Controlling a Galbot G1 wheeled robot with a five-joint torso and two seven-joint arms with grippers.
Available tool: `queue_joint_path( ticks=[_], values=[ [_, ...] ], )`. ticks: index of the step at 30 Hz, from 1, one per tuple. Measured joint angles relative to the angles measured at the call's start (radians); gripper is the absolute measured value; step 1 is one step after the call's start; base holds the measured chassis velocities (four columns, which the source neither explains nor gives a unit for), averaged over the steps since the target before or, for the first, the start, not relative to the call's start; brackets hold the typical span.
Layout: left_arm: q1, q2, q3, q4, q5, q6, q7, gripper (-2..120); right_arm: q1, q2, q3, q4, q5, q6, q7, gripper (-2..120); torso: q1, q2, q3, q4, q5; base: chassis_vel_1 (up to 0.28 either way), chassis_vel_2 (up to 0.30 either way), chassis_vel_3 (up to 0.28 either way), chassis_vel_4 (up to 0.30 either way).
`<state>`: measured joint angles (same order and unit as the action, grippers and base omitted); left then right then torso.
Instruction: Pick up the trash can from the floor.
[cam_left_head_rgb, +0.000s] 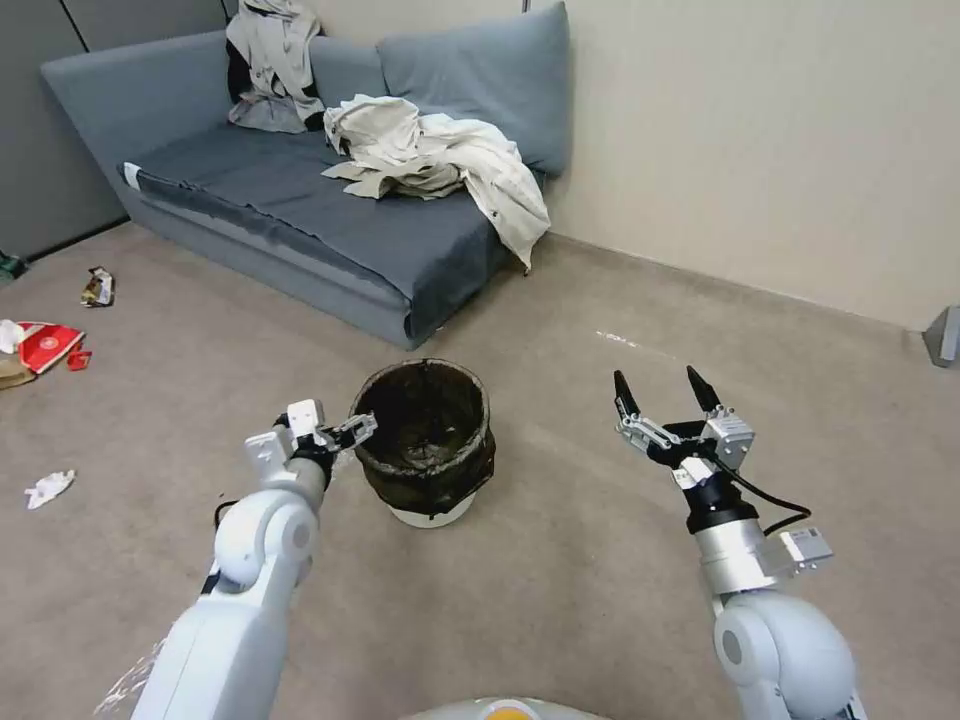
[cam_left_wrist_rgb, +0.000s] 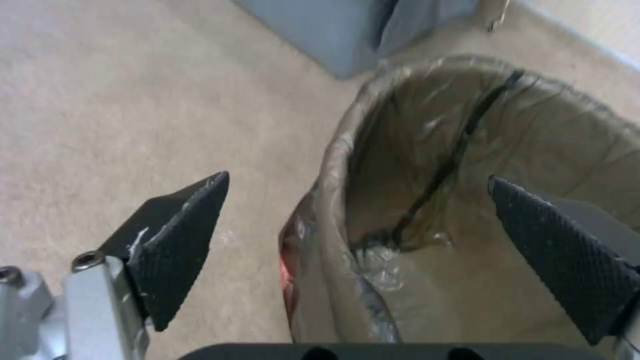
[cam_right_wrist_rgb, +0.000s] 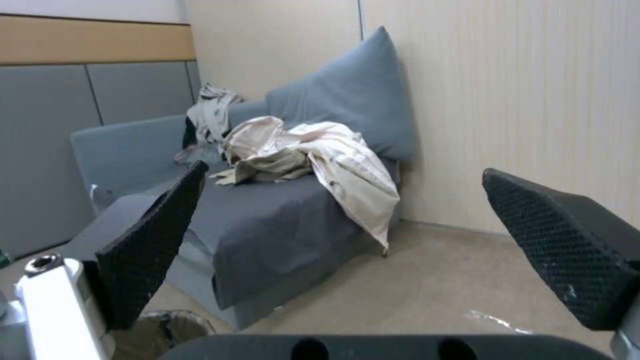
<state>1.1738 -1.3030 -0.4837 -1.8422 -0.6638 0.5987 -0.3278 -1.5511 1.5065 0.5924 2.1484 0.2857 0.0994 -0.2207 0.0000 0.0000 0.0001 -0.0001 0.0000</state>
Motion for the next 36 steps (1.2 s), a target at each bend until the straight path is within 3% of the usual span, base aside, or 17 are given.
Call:
queue_joint_path(
  ticks=[10,17,32,36],
  values=[
    [-0.093,0.010,0.040,0.115,-0.067,0.063,-0.036,88,0.004,0.007,0.004,-0.003,-0.002,0.000,0.004,100,0.000,0.000,0.000,0.0000,0.0000,0.000,0.000,0.000,0.000],
    [-0.125,-0.001,0.053,0.183,-0.089,0.073,-0.043,61,0.002,0.005,0.006,-0.005,-0.003,0.003,0.006,100,0.000,0.000,0.000,0.0005,0.0009,0.000,0.000,0.000,0.000],
    [-0.103,-0.014,0.042,0.172,-0.087,0.054,-0.045,6,0.000,0.005,0.003,-0.008,-0.004,0.008,0.005,100,0.000,0.000,0.000,0.0002,-0.0002,0.000,0.000,0.000,0.000],
    [-0.100,-0.014,0.038,0.164,-0.087,0.049,-0.045,3,-0.001,0.004,0.002,-0.008,-0.005,0.008,0.005,100,0.000,0.000,0.000,0.0000,-0.0005,0.000,0.000,0.000,0.000]
  ],
)
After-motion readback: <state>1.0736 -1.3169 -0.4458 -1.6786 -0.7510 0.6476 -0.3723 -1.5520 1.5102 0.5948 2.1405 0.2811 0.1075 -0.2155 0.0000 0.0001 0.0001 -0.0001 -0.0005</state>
